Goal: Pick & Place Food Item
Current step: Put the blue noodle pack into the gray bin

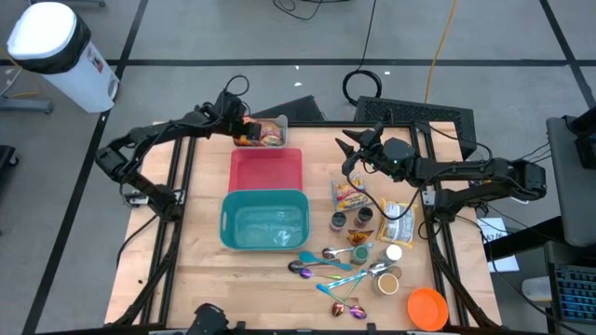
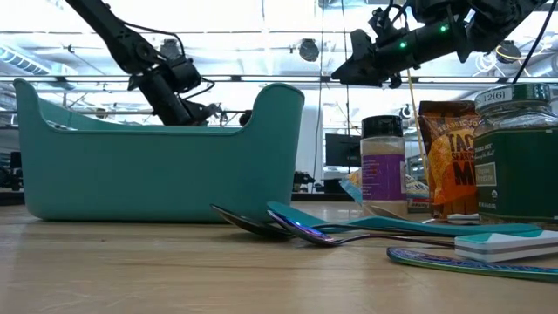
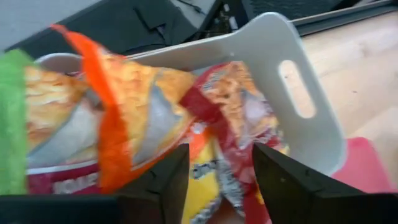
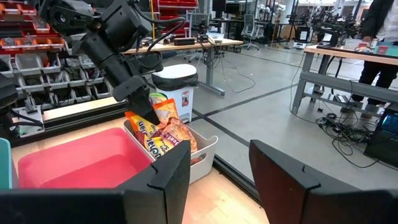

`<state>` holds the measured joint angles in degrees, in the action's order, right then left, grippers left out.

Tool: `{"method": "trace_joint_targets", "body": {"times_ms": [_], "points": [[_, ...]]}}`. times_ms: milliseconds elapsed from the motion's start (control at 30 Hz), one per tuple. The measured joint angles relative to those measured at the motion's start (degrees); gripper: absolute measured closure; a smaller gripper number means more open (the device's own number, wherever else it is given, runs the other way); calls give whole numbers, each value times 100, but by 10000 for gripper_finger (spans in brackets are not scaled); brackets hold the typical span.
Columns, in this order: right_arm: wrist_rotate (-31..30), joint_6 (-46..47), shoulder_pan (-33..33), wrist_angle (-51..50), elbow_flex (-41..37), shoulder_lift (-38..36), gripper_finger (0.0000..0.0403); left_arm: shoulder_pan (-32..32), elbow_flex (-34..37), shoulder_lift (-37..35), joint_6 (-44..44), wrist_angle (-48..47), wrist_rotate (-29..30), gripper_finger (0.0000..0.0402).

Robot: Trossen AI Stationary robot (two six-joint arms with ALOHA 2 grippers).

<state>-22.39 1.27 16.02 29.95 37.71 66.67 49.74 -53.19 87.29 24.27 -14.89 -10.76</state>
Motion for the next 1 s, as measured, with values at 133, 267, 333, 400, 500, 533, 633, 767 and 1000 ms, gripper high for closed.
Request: {"method": "trace_joint_targets", "body": {"times_ms": [133,267,333,400,500,533,633,767,1000], "points": [[0,-1,-1,0,0,0,248,0,-131,0,28,3,-434,196],[0,-1,1,-2,0,0,248,0,-302,2,-23,1,-782,191],[3,-1,-1,-24,0,0,248,0,-410,0,-104,0,-991,190],[10,-1,-1,-98,-2,-16,248,0,-477,-93,-215,2,-1187,190],[12,60,-1,-337,-4,-111,248,-2,-583,-315,-361,48,-1206,190],[15,119,-1,-475,-6,-174,248,0,-594,-408,-382,28,-1191,190],[17,338,-18,-886,-5,-393,248,0,-629,-685,-486,65,-1169,190],[60,469,-135,-1754,-7,-738,248,0,-638,-1031,-511,215,-1173,190],[188,1319,-306,-3498,-3,-1313,248,-114,-638,-1123,-468,446,-1170,190]]}}
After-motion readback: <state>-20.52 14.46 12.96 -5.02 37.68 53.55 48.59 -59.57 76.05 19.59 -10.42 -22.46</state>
